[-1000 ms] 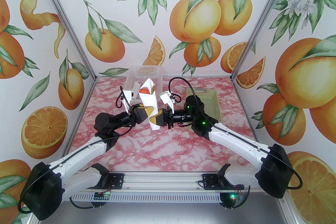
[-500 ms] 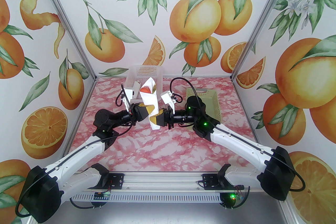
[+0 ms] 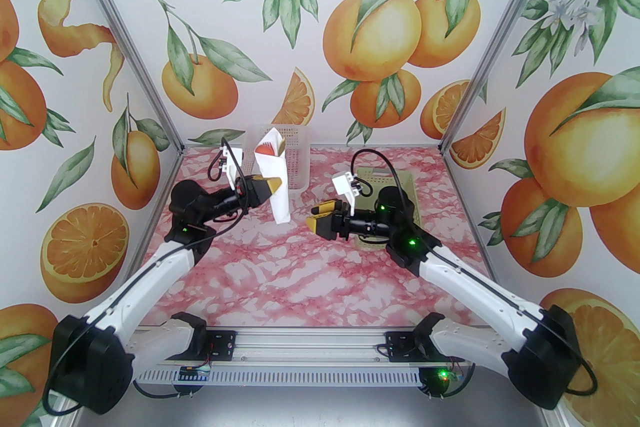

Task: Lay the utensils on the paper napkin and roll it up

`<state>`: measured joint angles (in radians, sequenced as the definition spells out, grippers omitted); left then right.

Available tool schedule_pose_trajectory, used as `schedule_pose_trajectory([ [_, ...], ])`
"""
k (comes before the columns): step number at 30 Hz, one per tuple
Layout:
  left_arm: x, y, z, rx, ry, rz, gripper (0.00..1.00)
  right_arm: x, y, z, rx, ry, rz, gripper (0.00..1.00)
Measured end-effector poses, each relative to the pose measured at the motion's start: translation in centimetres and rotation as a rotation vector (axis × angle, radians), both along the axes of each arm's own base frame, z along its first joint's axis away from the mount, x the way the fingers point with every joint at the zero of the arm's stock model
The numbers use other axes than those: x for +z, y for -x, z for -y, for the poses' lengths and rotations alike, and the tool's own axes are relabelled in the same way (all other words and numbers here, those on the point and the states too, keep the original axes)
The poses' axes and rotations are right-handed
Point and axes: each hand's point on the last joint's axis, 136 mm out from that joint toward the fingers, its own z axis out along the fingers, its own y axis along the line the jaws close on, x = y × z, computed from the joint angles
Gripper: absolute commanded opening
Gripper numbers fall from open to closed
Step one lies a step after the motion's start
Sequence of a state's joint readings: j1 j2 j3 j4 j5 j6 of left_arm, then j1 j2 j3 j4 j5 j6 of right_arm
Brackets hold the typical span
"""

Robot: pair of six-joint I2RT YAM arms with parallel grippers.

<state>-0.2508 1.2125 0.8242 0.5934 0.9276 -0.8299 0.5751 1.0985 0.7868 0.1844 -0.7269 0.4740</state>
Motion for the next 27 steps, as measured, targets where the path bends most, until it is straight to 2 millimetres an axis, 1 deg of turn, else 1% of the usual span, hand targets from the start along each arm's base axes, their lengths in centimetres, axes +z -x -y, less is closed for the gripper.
schedule_pose_trajectory([
  [3, -1.6, -3.2, -0.7, 0.015, -0.040, -0.054, 0.00, -0.4, -0.7, 1.5, -0.071, 0.007, 0.000, 0.57],
  [8, -4.1, -8.2, -1.7, 0.058, -0.134, -0.118, 0.00, -0.8, -1.3, 3.2, -0.143, 0.015, 0.001, 0.58],
  [12, -5.6, -11.7, -1.9, 0.072, -0.197, -0.137, 0.00, -1.6, -2.0, 4.4, -0.201, 0.034, -0.008, 0.59],
  [14, -6.6, -13.1, -1.9, 0.079, -0.229, -0.149, 0.00, -2.3, -2.5, 5.0, -0.234, 0.046, -0.018, 0.61],
  [16, -7.5, -14.1, -1.9, 0.091, -0.254, -0.163, 0.00, -3.1, -2.9, 5.6, -0.264, 0.061, -0.031, 0.62],
  [18, -9.0, -14.5, -2.1, 0.095, -0.279, -0.194, 0.00, -3.9, -3.1, 6.0, -0.285, 0.078, -0.054, 0.64],
  [20, -10.0, -14.7, -2.2, 0.100, -0.298, -0.223, 0.00, -4.2, -3.4, 6.3, -0.299, 0.082, -0.059, 0.70],
  [21, -10.3, -15.5, -2.2, 0.104, -0.310, -0.235, 0.00, -4.5, -3.6, 6.7, -0.314, 0.086, -0.062, 0.73],
  [22, -10.1, -16.9, -2.0, 0.106, -0.315, -0.228, 0.00, -4.8, -3.7, 7.1, -0.329, 0.089, -0.065, 0.75],
  [24, -10.3, -20.6, -1.8, 0.139, -0.327, -0.201, 0.00, -5.8, -4.1, 8.2, -0.371, 0.100, -0.078, 0.80],
  [25, -11.1, -21.9, -1.9, 0.153, -0.337, -0.205, 0.00, -6.1, -4.3, 8.5, -0.388, 0.105, -0.085, 0.82],
  [27, -13.4, -23.8, -2.0, 0.174, -0.368, -0.245, 0.00, -6.8, -4.6, 9.1, -0.409, 0.115, -0.094, 0.88],
])
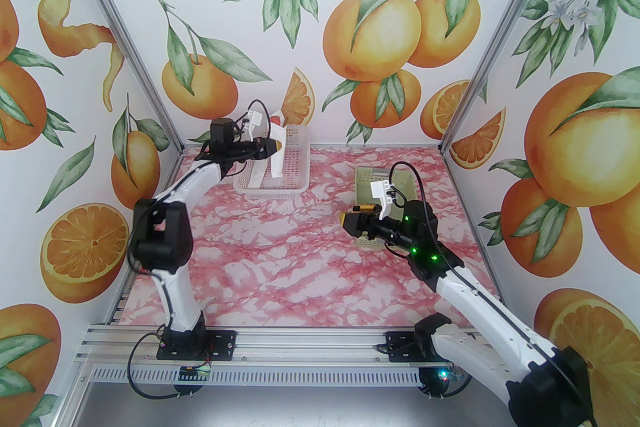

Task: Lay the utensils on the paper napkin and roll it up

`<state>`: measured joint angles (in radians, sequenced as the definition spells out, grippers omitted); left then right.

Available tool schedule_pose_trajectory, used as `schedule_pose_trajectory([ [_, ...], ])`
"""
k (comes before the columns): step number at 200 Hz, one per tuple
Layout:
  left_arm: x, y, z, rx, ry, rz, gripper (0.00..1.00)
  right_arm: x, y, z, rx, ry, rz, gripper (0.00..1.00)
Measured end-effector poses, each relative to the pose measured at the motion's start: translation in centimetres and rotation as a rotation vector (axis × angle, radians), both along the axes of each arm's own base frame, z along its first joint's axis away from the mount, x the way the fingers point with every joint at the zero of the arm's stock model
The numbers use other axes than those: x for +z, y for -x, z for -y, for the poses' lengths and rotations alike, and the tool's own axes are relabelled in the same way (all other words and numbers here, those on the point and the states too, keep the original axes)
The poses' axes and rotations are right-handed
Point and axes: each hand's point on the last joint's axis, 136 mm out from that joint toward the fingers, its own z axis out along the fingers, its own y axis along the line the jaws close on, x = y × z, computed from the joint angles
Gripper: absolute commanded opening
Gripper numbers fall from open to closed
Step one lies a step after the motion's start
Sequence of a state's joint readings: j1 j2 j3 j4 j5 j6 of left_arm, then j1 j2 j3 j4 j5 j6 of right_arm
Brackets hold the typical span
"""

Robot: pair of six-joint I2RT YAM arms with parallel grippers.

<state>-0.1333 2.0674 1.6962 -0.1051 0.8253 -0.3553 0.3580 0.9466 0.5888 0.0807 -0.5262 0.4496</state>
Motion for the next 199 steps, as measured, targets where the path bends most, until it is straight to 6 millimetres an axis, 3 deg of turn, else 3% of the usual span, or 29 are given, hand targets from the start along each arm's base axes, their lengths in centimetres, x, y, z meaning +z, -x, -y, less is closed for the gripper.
schedule_pose_trajectory([
  [37, -5.5, -2.7, 0.3, 0.025, -0.072, -0.106, 0.00, -0.7, -0.4, 0.8, -0.030, 0.006, -0.013, 0.99],
  [57, -6.7, -3.4, 0.8, 0.030, -0.098, -0.130, 0.00, -0.8, -0.6, 1.2, -0.042, 0.008, -0.013, 1.00],
  [113, -7.5, -5.4, 1.8, 0.056, -0.156, -0.130, 0.00, -1.0, -0.7, 1.6, -0.055, 0.009, -0.018, 1.00],
  [199, -14.8, -5.0, 1.9, 0.114, -0.182, -0.334, 0.00, -1.3, -0.9, 1.6, -0.057, 0.012, -0.026, 0.99],
])
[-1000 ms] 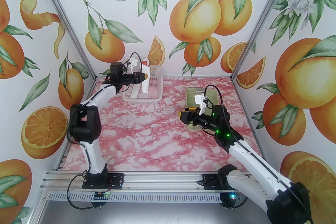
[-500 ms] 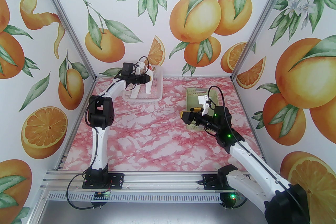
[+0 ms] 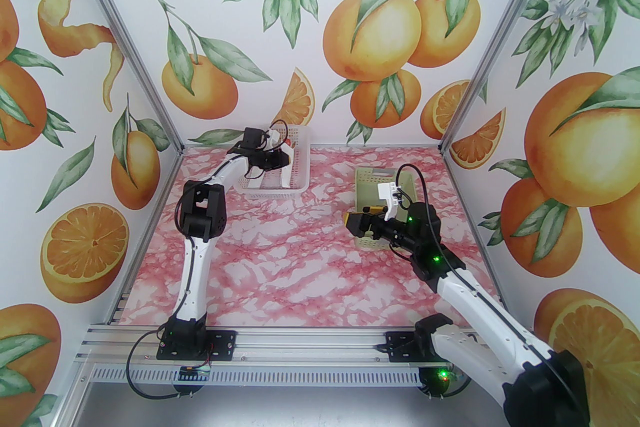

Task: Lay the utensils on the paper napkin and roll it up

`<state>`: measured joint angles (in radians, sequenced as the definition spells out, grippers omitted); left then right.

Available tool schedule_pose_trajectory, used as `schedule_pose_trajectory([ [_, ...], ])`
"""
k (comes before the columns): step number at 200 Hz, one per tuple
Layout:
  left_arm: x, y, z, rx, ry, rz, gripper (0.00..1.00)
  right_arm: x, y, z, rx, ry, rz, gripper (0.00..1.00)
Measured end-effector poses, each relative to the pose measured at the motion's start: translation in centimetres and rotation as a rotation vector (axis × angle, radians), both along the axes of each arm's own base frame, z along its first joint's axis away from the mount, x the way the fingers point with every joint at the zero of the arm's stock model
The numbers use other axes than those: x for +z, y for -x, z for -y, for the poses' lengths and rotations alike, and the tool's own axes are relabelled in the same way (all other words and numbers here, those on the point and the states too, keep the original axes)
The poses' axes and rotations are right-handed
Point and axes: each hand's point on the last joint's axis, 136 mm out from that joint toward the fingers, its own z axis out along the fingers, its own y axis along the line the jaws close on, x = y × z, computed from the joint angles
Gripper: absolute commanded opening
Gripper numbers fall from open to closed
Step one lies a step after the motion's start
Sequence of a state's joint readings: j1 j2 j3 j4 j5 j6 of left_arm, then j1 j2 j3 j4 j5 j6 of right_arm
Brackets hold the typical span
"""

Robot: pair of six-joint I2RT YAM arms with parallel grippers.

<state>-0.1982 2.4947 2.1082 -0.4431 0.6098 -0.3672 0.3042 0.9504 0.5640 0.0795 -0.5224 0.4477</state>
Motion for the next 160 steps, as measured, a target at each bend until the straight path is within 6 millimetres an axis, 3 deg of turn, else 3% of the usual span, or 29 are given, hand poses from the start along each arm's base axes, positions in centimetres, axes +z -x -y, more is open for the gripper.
schedule_pose_trajectory([
  [70, -2.1, 0.1, 0.5, 0.035, 0.018, -0.077, 0.00, -1.3, -0.3, 0.1, -0.005, 0.010, -0.034, 0.99],
  [160, -3.3, 0.2, 1.1, 0.048, 0.036, -0.132, 0.00, -1.3, -0.3, 0.1, -0.007, 0.007, -0.035, 0.99],
])
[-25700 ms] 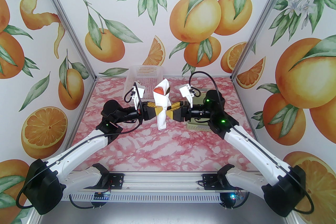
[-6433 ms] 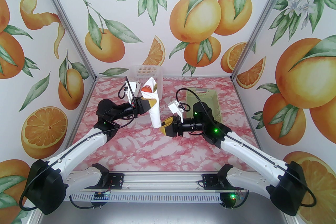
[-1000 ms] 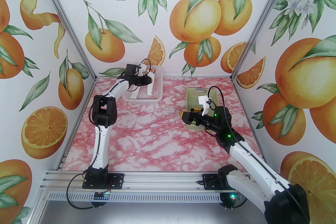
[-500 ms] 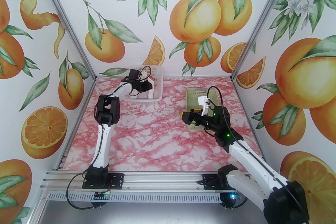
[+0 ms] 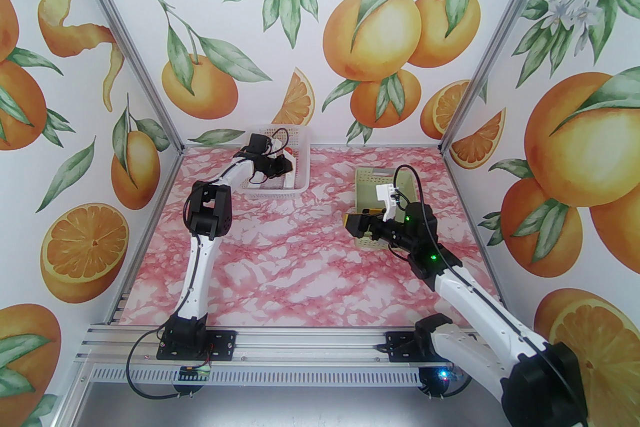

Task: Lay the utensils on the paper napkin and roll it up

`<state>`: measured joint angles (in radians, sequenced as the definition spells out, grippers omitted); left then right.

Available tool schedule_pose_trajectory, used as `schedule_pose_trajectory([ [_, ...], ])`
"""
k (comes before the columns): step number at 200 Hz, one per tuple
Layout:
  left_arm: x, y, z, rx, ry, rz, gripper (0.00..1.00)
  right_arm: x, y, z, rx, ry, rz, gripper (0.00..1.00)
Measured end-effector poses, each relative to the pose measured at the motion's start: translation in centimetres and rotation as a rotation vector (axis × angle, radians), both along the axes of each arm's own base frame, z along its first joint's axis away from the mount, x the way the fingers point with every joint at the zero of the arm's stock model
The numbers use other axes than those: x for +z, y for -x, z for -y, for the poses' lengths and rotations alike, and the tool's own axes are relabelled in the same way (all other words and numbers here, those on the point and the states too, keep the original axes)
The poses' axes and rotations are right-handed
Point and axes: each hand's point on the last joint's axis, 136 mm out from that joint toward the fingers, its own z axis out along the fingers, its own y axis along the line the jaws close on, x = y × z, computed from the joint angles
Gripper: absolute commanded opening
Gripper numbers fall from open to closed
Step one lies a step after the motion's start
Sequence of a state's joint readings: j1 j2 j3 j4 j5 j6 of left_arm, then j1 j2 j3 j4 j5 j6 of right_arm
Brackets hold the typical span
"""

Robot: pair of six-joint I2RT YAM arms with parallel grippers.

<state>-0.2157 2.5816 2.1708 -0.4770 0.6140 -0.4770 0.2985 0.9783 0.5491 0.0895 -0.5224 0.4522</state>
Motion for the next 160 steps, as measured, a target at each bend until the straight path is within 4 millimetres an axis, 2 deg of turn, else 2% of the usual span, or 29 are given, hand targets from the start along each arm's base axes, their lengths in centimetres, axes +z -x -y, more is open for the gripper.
schedule_pose_trajectory([
  [61, -0.3, 0.6, 1.2, -0.018, 0.014, -0.020, 0.01, -0.5, 0.1, 0.0, -0.001, -0.001, -0.007, 0.98],
  [95, -0.5, 0.6, 1.4, -0.021, 0.012, -0.021, 0.19, -0.5, 0.1, 0.0, -0.001, -0.001, -0.007, 0.98],
  [116, -0.7, 0.7, 1.3, -0.021, -0.001, -0.020, 0.24, -0.5, 0.1, 0.0, -0.001, -0.001, -0.007, 0.98],
  [135, -0.9, 0.8, 1.1, -0.026, -0.010, -0.022, 0.35, -0.5, 0.1, 0.0, -0.001, -0.001, -0.007, 0.99],
  [160, -0.7, 0.9, 1.2, -0.038, -0.006, -0.015, 0.40, -0.5, 0.1, 0.0, -0.002, -0.002, -0.008, 0.99],
])
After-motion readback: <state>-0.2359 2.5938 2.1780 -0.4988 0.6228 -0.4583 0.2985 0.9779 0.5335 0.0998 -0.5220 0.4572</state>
